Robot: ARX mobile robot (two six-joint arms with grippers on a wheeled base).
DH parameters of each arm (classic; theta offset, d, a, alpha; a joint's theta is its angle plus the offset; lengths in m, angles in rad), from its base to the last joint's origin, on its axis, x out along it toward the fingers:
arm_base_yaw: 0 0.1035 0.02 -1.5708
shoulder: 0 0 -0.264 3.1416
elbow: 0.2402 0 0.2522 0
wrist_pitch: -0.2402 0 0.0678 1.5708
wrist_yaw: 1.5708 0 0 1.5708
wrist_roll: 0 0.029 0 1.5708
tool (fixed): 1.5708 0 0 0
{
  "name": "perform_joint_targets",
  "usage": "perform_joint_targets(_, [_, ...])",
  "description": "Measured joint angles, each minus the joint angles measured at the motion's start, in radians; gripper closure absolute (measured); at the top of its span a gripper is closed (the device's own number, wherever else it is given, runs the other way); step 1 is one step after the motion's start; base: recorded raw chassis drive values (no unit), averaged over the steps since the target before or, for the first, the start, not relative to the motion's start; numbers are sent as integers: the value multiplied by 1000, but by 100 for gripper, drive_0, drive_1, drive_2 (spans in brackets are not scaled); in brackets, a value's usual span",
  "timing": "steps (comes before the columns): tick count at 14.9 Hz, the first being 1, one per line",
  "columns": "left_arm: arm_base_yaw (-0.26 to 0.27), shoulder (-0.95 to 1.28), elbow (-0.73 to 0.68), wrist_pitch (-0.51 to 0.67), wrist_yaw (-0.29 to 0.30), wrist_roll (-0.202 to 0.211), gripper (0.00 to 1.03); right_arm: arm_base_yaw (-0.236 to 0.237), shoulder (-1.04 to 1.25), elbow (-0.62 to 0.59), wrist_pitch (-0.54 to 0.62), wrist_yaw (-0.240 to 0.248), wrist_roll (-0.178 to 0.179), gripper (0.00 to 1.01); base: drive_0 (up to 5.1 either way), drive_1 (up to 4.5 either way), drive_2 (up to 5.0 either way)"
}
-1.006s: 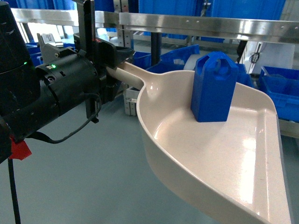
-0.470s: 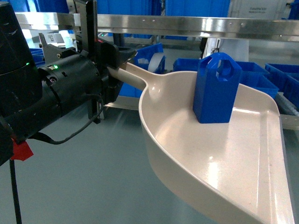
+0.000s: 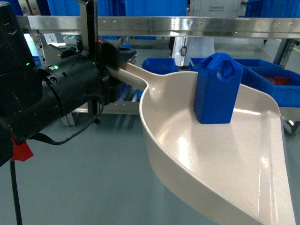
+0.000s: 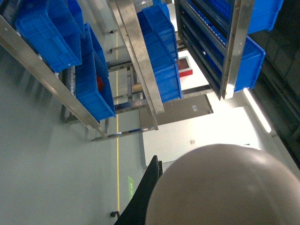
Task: Place part in tray to right shelf
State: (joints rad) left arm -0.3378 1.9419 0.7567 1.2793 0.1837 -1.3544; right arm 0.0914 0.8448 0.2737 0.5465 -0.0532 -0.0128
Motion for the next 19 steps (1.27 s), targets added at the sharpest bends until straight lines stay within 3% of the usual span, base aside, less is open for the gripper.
perform_joint_targets(19, [0,0,0,0,0,0,91,0,-2,0,0,2,0,3,-163,-163,-163])
